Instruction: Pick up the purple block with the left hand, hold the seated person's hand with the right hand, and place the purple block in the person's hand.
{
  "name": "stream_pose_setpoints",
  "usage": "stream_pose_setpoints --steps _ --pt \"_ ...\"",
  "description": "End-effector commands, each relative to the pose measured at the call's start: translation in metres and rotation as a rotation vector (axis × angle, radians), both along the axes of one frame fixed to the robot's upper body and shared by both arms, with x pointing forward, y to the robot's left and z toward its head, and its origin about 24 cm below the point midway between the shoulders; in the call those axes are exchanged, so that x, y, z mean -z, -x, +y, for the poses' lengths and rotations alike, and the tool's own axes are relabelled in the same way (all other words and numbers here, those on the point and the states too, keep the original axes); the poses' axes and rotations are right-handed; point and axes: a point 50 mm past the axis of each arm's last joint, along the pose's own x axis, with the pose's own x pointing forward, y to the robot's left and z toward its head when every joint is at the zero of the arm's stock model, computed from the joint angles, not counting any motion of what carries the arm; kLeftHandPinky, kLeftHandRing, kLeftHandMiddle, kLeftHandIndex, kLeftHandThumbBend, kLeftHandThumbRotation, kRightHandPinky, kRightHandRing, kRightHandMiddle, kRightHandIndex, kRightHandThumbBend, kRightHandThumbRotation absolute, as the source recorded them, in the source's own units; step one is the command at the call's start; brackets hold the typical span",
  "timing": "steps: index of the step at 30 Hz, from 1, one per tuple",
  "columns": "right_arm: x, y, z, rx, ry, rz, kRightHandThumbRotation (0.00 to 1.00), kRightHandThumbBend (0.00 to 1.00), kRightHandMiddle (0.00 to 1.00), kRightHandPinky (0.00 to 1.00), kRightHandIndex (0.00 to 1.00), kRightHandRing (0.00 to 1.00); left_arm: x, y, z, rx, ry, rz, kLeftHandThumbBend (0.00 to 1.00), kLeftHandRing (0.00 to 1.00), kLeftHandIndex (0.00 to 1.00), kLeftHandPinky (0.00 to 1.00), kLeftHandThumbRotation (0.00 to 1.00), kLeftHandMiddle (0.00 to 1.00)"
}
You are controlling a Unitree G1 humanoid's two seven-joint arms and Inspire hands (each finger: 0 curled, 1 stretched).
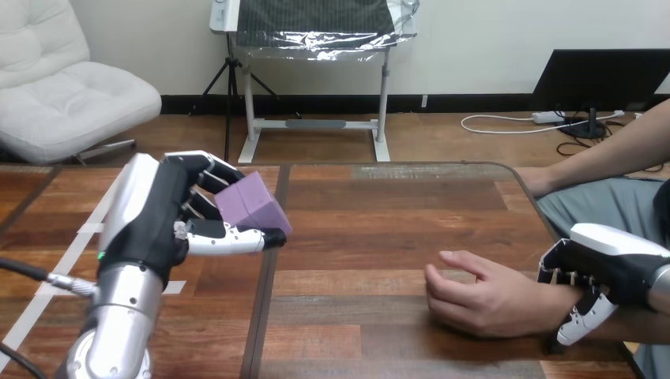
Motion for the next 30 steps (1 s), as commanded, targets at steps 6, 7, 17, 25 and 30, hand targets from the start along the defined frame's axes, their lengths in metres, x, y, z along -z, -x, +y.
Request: stream_pose_setpoints --steps 6,7,17,25,30 --pt "0.007 -0.011 0.022 -0.011 -0.106 -0.014 0.09 0.78 0.4 0.24 0.5 0.31 -0.008 -0.027 -0.002 0.032 0.005 -0.066 0.67 0.34 0.44 0.27 0.0 0.39" --pt "0.006 -0.012 0.023 -0.012 -0.106 -0.016 0.09 0.78 0.41 0.24 0.5 0.32 -0.008 -0.029 -0.002 0.034 0.003 -0.065 0.67 0.34 0.44 0.27 0.0 0.38" --pt "-0.001 -0.02 0.031 -0.024 -0.115 -0.049 0.12 0.77 0.49 0.35 0.51 0.43 -0.001 -0.043 -0.006 0.052 -0.003 -0.053 0.68 0.35 0.44 0.28 0.0 0.39" --pt "-0.008 -0.026 0.037 -0.035 -0.133 -0.078 0.14 0.78 0.5 0.36 0.52 0.43 0.005 -0.055 -0.009 0.076 -0.002 -0.047 0.68 0.36 0.45 0.29 0.0 0.4" --pt "-0.011 -0.03 0.041 -0.042 -0.142 -0.089 0.14 0.78 0.49 0.36 0.52 0.42 0.008 -0.061 -0.011 0.082 -0.002 -0.046 0.69 0.35 0.45 0.29 0.0 0.4"
